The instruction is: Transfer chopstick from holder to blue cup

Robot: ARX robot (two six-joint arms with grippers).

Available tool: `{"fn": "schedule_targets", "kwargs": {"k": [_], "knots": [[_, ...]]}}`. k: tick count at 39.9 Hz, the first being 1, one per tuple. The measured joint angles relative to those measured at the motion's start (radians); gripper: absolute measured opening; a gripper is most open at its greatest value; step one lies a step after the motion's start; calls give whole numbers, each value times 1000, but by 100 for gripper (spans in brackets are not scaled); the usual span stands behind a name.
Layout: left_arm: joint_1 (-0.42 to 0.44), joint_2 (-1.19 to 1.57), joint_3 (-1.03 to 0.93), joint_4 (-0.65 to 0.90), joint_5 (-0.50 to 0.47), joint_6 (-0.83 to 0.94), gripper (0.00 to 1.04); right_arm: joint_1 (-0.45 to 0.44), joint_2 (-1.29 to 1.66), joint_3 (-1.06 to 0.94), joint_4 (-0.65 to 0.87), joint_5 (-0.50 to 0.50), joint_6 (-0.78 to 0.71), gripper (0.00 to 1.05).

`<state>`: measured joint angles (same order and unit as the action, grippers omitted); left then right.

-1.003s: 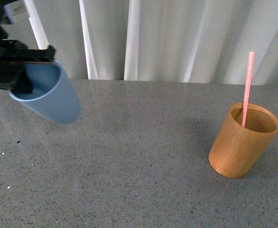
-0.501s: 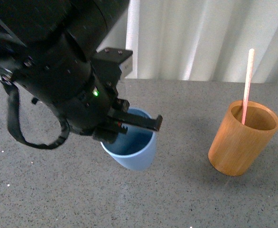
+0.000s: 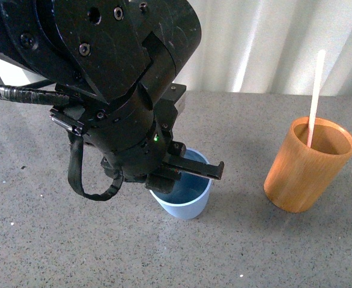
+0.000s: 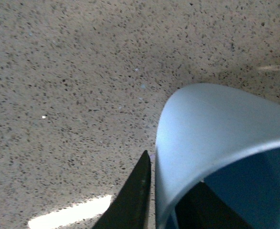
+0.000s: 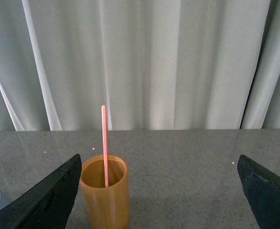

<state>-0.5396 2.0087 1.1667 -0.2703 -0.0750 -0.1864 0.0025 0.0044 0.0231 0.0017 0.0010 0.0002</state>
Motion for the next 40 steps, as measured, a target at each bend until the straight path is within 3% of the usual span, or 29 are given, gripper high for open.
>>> {"fn": "schedule_targets", "kwargs": {"k": [20,24,34,40], "knots": [[59,-150,-109,78,-3,-8,95,0,0,0,0,0,0,95],[85,-211,-160,140,-32,-7,98,0,0,0,0,0,0,95],[264,-484,-452,598,-216,-28,98,0,0,0,0,0,0,95],[311,-605,-551,645,-238,-17,98,0,0,0,0,0,0,95]]}}
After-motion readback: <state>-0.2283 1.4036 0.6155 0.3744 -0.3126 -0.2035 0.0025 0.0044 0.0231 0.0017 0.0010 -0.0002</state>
